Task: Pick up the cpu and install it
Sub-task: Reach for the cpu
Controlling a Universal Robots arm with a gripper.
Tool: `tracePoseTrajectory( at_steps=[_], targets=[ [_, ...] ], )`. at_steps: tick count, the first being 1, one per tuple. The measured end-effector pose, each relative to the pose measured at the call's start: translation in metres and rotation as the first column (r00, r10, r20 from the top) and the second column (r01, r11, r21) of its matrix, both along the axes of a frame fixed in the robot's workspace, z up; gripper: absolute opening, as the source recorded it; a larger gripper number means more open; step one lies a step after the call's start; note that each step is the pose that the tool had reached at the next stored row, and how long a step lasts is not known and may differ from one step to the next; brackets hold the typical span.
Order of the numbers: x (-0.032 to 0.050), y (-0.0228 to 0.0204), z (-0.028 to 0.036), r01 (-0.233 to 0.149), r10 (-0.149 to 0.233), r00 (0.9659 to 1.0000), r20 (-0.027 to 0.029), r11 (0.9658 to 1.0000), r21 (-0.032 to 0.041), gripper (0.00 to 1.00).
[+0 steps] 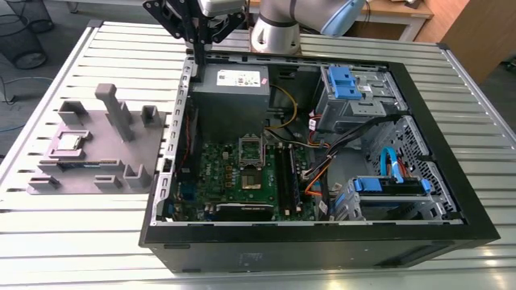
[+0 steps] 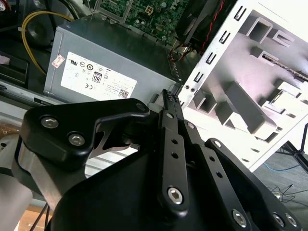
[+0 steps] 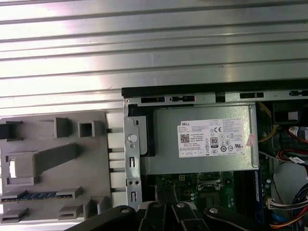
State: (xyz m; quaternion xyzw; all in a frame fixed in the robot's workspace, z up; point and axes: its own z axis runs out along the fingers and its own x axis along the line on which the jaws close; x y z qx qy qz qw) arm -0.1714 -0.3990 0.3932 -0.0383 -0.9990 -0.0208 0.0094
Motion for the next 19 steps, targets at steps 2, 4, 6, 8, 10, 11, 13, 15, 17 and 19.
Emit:
tracePoseTrajectory(
  at_steps=[2,4,6,8,10,11,13,15,17,19],
  targets=[
    [0.0000,0.0000,0.0000,0.000,0.000,1.0000,0.0000,1.0000,0.0000,0.11],
    [0.0000,0.0000,0.0000,0.000,0.000,1.0000,0.0001,1.0000,0.0000,0.11],
    [-0.0004,0.0000,0.0000,0.000,0.000,1.0000,0.0000,1.0000,0.0000,0.11],
    [-0.0013,0.0000,0.0000,0.000,0.000,1.0000,0.0001,1.0000,0.0001,0.11],
    [-0.0028,0.0000,0.0001,0.000,0.000,1.0000,-0.0001,1.0000,-0.0001,0.11],
    [-0.0038,0.0000,0.0000,0.000,0.000,1.0000,0.0000,1.0000,0.0000,0.11],
    [-0.0058,0.0000,0.0000,0.000,0.000,1.0000,0.0000,1.0000,-0.0001,0.11],
    [-0.0082,0.0000,0.0000,0.000,0.000,1.0000,0.0000,1.0000,0.0000,0.11],
    [-0.0105,0.0000,0.0000,0.000,0.000,1.0000,0.0000,1.0000,0.0000,0.11],
    [-0.0126,0.0000,0.0000,0.000,0.000,1.0000,0.0000,1.0000,0.0000,0.11]
  ],
)
